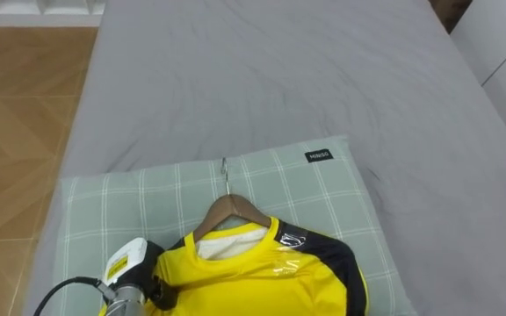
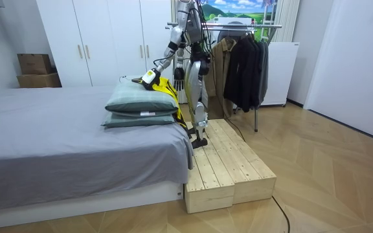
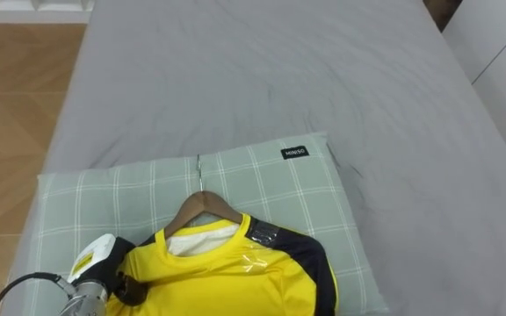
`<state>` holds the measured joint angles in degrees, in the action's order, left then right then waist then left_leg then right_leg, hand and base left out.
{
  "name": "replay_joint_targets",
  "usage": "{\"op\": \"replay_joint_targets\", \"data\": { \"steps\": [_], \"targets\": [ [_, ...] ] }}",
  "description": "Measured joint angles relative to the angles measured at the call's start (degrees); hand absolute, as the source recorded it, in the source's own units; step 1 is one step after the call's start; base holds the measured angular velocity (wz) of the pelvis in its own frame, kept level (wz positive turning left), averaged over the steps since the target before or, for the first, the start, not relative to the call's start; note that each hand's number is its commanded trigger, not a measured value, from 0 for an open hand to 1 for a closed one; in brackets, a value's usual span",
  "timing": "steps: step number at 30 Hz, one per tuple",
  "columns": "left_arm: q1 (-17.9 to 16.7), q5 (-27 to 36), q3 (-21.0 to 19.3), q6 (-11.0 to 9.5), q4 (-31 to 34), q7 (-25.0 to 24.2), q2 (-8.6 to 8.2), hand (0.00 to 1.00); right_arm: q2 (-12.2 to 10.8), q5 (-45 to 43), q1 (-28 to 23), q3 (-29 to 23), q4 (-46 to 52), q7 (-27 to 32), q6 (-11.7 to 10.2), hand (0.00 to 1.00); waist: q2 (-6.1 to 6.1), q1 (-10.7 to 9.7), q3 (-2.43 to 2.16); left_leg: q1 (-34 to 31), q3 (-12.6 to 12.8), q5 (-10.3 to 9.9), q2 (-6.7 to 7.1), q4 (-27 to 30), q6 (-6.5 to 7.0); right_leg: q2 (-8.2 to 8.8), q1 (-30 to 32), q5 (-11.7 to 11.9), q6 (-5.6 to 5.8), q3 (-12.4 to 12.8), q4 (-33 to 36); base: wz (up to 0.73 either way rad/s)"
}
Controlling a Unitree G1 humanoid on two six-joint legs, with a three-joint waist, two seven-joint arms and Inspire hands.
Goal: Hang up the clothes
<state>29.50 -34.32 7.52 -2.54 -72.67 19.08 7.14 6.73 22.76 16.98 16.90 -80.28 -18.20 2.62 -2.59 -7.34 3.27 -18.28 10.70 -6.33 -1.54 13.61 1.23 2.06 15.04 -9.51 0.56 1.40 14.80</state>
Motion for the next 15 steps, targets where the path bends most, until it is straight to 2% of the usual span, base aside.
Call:
{"op": "replay_joint_targets", "data": {
  "steps": [15],
  "targets": [
    [-0.9,1.0,0.0,-0.5,-0.1,0.5,-0.12,1.0,0.0,-0.5,-0.1,-0.2,0.0,0.1,-0.1,0.0,0.29,0.1,-0.16,1.5,-0.1,0.0,-0.03,-0.2,-0.01,-0.1,-1.4,0.0,-0.03,-0.2,-0.5,0.0]
  ]
}}
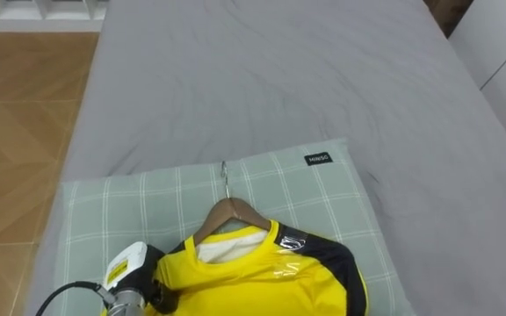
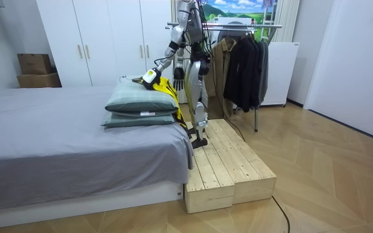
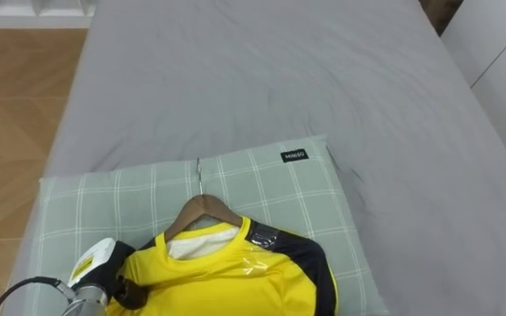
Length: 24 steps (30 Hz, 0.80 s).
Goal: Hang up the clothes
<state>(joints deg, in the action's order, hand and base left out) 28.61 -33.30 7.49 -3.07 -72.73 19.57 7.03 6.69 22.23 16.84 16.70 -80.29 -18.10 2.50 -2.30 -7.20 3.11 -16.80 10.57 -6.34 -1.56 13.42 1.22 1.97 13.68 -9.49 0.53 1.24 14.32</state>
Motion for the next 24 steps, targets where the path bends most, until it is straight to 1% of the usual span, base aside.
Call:
{"op": "replay_joint_targets", "data": {
  "steps": [4,5,7,8,9,11,12,13,15,16,17,18,20,21,22,23,24],
  "targets": [
    [-0.4,0.0,-0.5,-0.2,0.2,0.0,0.0,1.0,0.1,0.0,-0.1,-0.1,0.0,0.0,-0.2,0.0,0.61,0.0,-0.4,0.8,0.2,0.0,0.02,-0.2,0.0,0.01,-0.8,0.0,-0.01,0.0,-0.2,0.0],
    [-0.4,0.0,-0.6,-0.3,0.2,0.1,0.02,1.0,0.1,0.0,-0.1,-0.2,0.0,0.0,-0.2,0.0,0.66,0.0,-0.43,0.9,0.2,0.0,0.02,-0.3,0.0,0.0,-0.9,0.0,-0.01,0.0,-0.2,0.0],
    [-1.5,0.0,-0.5,-0.4,2.1,0.2,0.07,1.0,0.4,0.1,-0.2,-0.5,0.0,0.0,-0.4,0.0,0.74,0.0,-0.53,1.6,0.2,0.0,0.07,-0.7,-0.05,0.01,-1.6,0.0,-0.01,0.0,-0.2,0.0],
    [-2.4,0.0,-0.5,-0.4,3.1,0.3,0.27,1.0,0.5,0.1,-0.2,-0.6,0.0,0.0,-0.5,0.0,0.77,0.1,-0.72,1.9,0.2,0.0,0.06,-0.7,-0.06,0.01,-1.8,0.0,-0.01,0.0,-0.2,0.0],
    [-2.8,0.0,-0.5,-0.5,3.6,0.3,0.35,1.0,0.6,0.3,-0.3,-0.7,0.0,0.0,-0.5,0.0,0.77,0.0,-0.79,2.1,0.2,0.0,0.07,-0.7,-0.06,0.02,-2.0,0.0,-0.01,0.0,-0.3,0.0],
    [-5.7,0.0,-0.3,-0.5,6.3,0.5,0.6,1.0,0.8,1.9,-1.6,-2.1,-0.1,0.0,-0.6,0.0,0.8,-0.1,-1.36,3.7,0.1,0.0,0.15,-0.8,-0.06,0.05,-4.1,0.0,-0.01,0.0,-0.9,0.0],
    [-6.5,0.0,-0.3,-0.5,7.0,0.6,0.67,1.0,0.8,2.3,-2.0,-2.6,-0.1,0.1,-0.6,0.0,0.77,-0.1,-1.49,4.2,0.0,0.0,0.15,-0.8,-0.06,0.06,-4.7,0.0,-0.01,0.0,-1.0,0.0],
    [-8.2,0.0,-0.3,-0.5,8.3,0.7,0.91,1.0,0.8,2.5,-3.0,-3.5,-0.1,0.4,-0.6,0.0,0.75,-0.2,-2.2,4.9,0.0,0.0,0.18,-0.8,-0.07,0.07,-5.6,0.0,-0.01,-0.1,-1.8,0.0],
    [-8.9,0.0,-0.4,-0.6,8.7,0.8,1.44,1.0,1.0,2.5,-4.1,-3.5,0.2,0.8,-0.6,0.0,0.78,-0.1,-2.25,6.2,-0.4,0.0,0.18,-0.8,-0.13,0.06,-6.9,0.0,-0.01,-0.4,-1.9,0.06],
    [-9.1,0.0,-0.4,-0.6,8.9,0.8,1.52,1.0,1.3,2.6,-4.8,-3.7,0.2,0.8,-0.6,0.0,0.95,0.0,-2.38,6.8,-0.6,-0.3,0.08,-0.8,-0.46,-0.1,-7.7,0.0,-0.02,-0.5,-2.3,0.13],
    [-9.7,0.0,-0.4,-0.6,9.9,0.8,1.52,1.0,1.7,2.7,-5.5,-4.0,0.2,0.8,-0.6,0.0,1.28,0.1,-2.59,7.1,-1.1,-0.5,0.11,-0.8,-0.53,-0.14,-8.5,0.1,-0.09,-0.9,-2.8,0.11],
    [-10.1,0.0,-0.4,-0.6,10.5,0.8,1.48,1.0,1.9,2.7,-5.9,-4.3,0.2,0.8,-0.6,0.0,1.4,0.1,-2.64,7.5,-1.3,-0.5,0.16,-0.8,-0.53,-0.11,-8.9,0.1,-0.1,-1.0,-2.9,0.11],
    [-11.6,-0.2,-0.5,-0.6,12.9,1.0,1.46,1.0,2.6,2.8,-7.9,-5.6,0.2,0.9,-0.7,0.0,1.79,1.0,-2.89,8.9,-1.3,-0.5,0.18,-0.8,-0.52,-0.09,-10.6,0.1,-0.1,-1.0,-3.9,0.0],
    [-11.9,-0.3,-0.5,-0.6,13.6,1.1,1.47,1.0,2.8,2.7,-8.3,-5.7,0.2,0.9,-0.7,0.0,1.89,1.2,-2.94,9.2,-1.3,-0.5,0.18,-0.8,-0.52,-0.09,-10.9,0.1,-0.1,-1.0,-3.9,0.0],
    [-12.7,-0.6,-0.6,-0.6,15.6,1.5,1.7,1.0,3.2,2.6,-8.8,-5.7,0.1,1.1,-0.7,0.0,2.09,1.3,-3.01,9.4,-1.5,-0.5,0.2,-0.8,-0.53,-0.09,-11.2,0.1,-0.1,-1.3,-3.8,0.06],
    [-13.6,-0.7,-0.5,-0.7,17.6,2.1,1.95,1.0,3.3,2.5,-9.1,-5.9,0.1,1.5,-0.7,0.0,2.22,1.3,-3.03,9.5,-1.7,-0.5,0.21,-0.7,-0.53,-0.09,-11.4,0.1,-0.1,-1.4,-3.8,0.06],
    [-13.9,-0.7,-0.5,-0.7,18.3,2.6,2.0,1.0,3.4,2.5,-9.1,-6.1,0.0,1.8,-0.7,0.0,2.26,1.3,-3.01,9.7,-1.7,-0.5,0.21,-0.7,-0.54,-0.09,-11.5,0.1,-0.1,-1.4,-3.9,0.03]
  ]
}}
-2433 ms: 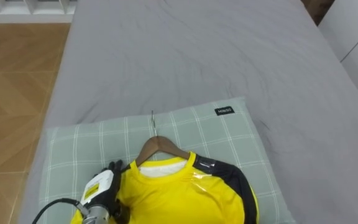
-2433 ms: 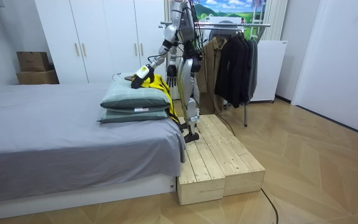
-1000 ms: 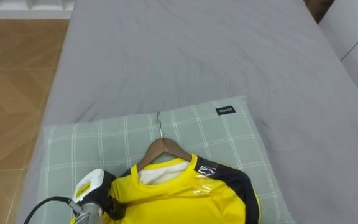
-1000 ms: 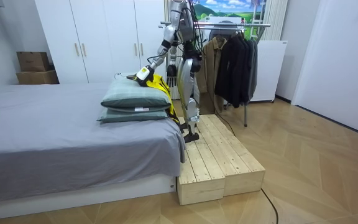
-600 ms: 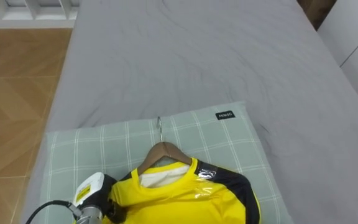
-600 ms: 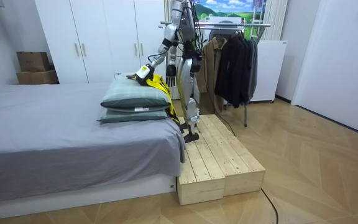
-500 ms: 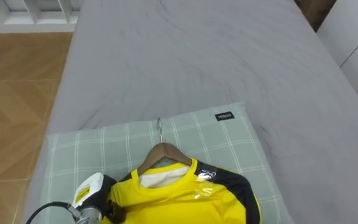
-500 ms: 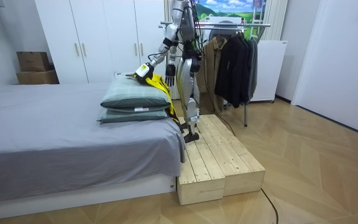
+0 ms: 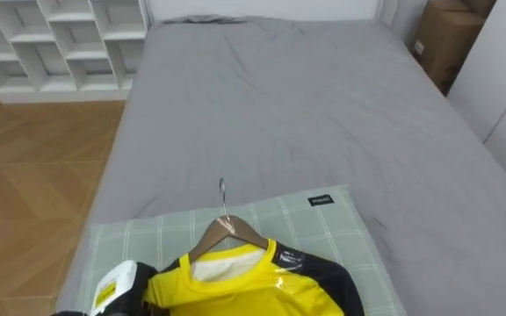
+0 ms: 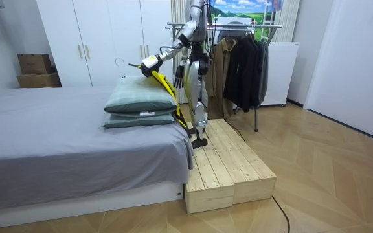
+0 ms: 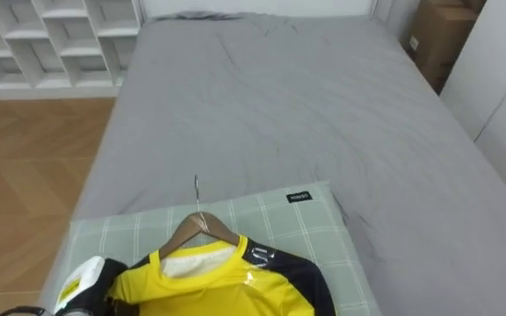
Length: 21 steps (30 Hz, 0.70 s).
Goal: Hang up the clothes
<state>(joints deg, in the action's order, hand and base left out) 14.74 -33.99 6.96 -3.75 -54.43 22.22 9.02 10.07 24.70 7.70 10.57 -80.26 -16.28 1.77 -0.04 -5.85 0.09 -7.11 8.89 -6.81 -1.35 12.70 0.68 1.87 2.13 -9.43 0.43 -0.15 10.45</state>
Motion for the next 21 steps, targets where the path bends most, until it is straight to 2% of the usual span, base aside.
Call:
{"op": "replay_joint_targets", "data": {
  "steps": [6,10,14,17,21],
  "targets": [
    [-3.3,-0.3,0.0,-0.2,4.4,2.8,0.43,1.0,0.6,0.0,-1.9,-1.7,0.1,0.9,0.0,0.0,0.06,0.0,0.03,2.7,-0.1,0.0,0.21,-0.9,-0.01,0.06,-2.9,0.0,0.01,0.0,-0.8,0.01],
    [-5.9,-0.4,0.0,-0.7,7.5,4.8,0.76,1.0,0.7,0.0,-2.6,-5.5,0.2,2.8,-0.3,0.0,0.06,-0.1,0.03,3.5,-0.2,0.0,0.24,-1.3,-0.05,0.05,-3.4,0.0,0.0,-0.1,-1.0,0.0],
    [-6.0,-0.5,-0.1,-1.7,8.1,6.6,1.51,1.0,1.0,-0.2,-2.2,-8.7,0.3,3.9,-1.7,0.0,0.03,-0.1,0.01,3.6,-0.2,0.0,0.24,-1.4,-0.08,0.06,-3.4,0.0,0.0,-0.2,-1.1,0.0],
    [-6.0,-0.5,-0.1,-2.6,8.4,7.7,1.81,1.0,1.1,-0.7,-2.2,-10.9,0.5,5.9,-1.8,0.0,-0.06,-0.1,-0.03,4.0,-0.2,-0.1,0.33,-1.5,-0.17,0.13,-4.2,0.0,-0.01,-0.2,-1.8,0.0],
    [-6.0,-0.5,-0.1,-3.4,9.0,7.7,2.83,1.0,1.2,-3.8,-1.6,-11.3,0.6,8.8,-2.0,0.0,-0.18,-0.2,-0.07,4.4,-0.2,-0.1,0.35,-1.9,-0.19,0.11,-4.5,0.0,-0.01,-0.2,-1.6,0.0]
  ]
}}
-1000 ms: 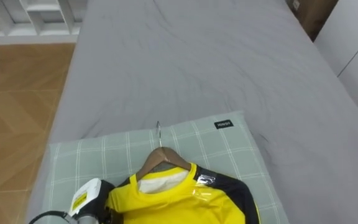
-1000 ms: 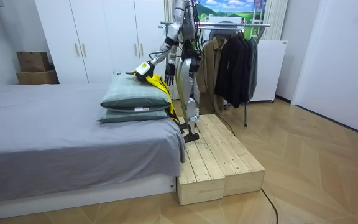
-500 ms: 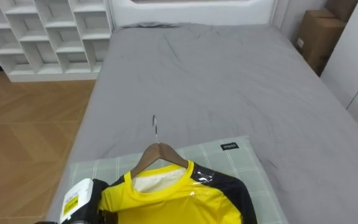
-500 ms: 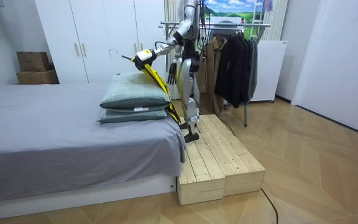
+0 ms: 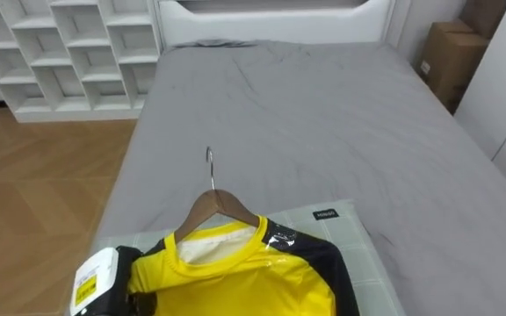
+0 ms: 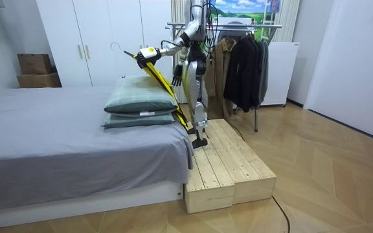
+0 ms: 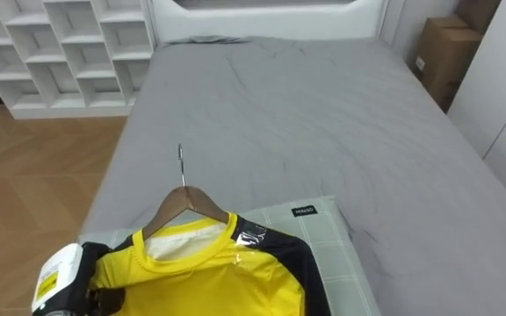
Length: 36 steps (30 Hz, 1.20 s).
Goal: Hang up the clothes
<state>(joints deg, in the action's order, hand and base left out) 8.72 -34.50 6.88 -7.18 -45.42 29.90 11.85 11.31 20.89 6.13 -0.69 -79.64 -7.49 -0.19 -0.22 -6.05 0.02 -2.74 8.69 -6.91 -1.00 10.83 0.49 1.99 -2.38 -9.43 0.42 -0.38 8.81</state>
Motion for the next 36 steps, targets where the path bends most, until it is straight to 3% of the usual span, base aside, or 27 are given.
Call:
{"op": "replay_joint_targets", "data": {
  "steps": [5,10,16,21,24,29,36],
  "targets": [
    [0.0,-2.5,-0.3,-0.6,3.1,1.2,1.22,1.0,1.3,-8.9,0.8,-3.3,4.8,4.9,-0.1,0.0,-0.54,0.1,0.01,0.1,0.0,0.0,0.05,0.0,0.01,0.02,0.0,0.0,0.0,0.1,0.0,0.0],
    [0.0,-2.6,-0.4,-0.8,3.6,2.2,1.6,1.0,3.0,-17.5,0.8,-5.0,14.2,10.9,-0.6,0.0,-1.06,0.5,-0.02,0.1,0.3,0.0,0.07,0.1,0.01,0.01,0.2,0.0,0.03,0.5,0.0,-0.03],
    [0.0,-2.7,-0.3,-0.8,4.0,1.9,1.68,1.0,3.3,-22.9,0.5,-5.2,24.6,15.0,-1.8,0.0,-1.33,1.3,-0.09,0.3,0.4,0.0,0.03,0.0,0.01,0.01,0.0,0.0,0.03,0.5,0.1,-0.01],
    [-1.4,-4.8,-0.3,-0.7,9.6,1.9,2.16,1.0,3.3,-31.2,-0.8,-4.4,36.9,17.0,-1.9,0.0,-1.31,2.0,-0.1,0.3,0.5,0.0,-0.02,0.0,0.01,0.0,0.1,0.0,0.03,0.4,0.8,0.0],
    [-1.9,-5.2,0.1,-0.8,12.4,1.9,2.53,1.0,3.4,-34.9,-0.7,-3.4,42.7,18.8,-3.0,0.0,-1.32,2.0,-0.1,0.7,0.3,0.0,-0.02,0.0,0.01,0.0,-0.3,0.0,0.03,0.3,0.8,0.0],
    [-2.0,-5.2,0.2,-0.7,12.8,1.7,2.52,1.0,3.3,-44.0,-0.7,0.2,52.7,19.5,-3.0,0.0,-1.28,2.6,-0.06,1.4,0.5,0.0,-0.05,-0.4,-0.02,-0.02,-0.7,-0.1,0.1,0.4,0.8,-0.02],
    [-2.0,-5.9,0.0,0.6,14.0,0.8,2.48,1.0,3.2,-47.7,-0.7,1.7,59.7,20.0,-3.0,0.0,-1.31,3.9,-0.05,1.2,0.3,0.0,0.0,-0.4,-0.01,0.02,-0.7,-0.1,0.11,0.2,0.7,0.0]
  ]
}}
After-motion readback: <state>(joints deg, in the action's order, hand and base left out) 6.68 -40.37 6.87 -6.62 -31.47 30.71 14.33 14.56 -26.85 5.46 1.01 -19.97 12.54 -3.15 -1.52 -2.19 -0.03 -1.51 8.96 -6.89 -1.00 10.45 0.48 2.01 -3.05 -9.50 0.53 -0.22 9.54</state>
